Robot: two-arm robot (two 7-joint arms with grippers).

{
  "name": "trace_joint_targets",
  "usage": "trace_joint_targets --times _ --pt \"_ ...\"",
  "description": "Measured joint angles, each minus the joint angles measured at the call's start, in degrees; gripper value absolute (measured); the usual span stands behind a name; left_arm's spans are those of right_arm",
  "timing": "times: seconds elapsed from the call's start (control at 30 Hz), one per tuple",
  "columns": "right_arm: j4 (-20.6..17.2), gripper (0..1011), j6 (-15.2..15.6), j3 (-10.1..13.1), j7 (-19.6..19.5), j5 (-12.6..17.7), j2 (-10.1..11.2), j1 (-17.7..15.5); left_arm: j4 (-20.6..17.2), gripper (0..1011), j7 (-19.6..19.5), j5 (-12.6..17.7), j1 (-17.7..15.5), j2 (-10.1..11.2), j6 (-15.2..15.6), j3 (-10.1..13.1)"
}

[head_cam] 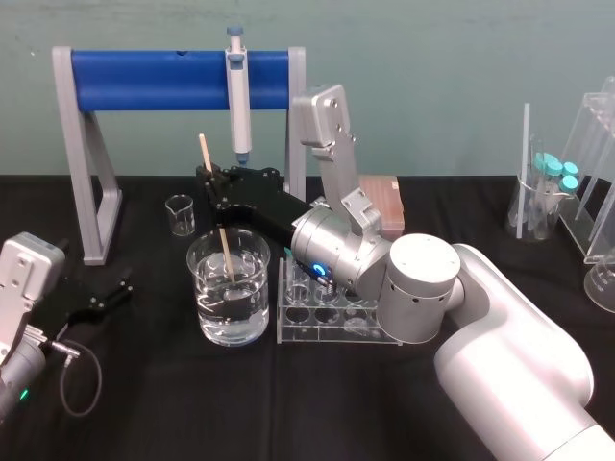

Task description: Hold the thermometer with one hand and immerse one end into the beaker, then reinsert it into the test tube rack.

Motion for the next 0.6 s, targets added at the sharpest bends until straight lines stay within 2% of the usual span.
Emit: trace_joint_targets --times 0.6 --pt "0.0 54 0.0 0.0 0.0 0.0 0.0 0.0 0.0 1004 0.0 0.0 0.0 0.0 0.0 0.0"
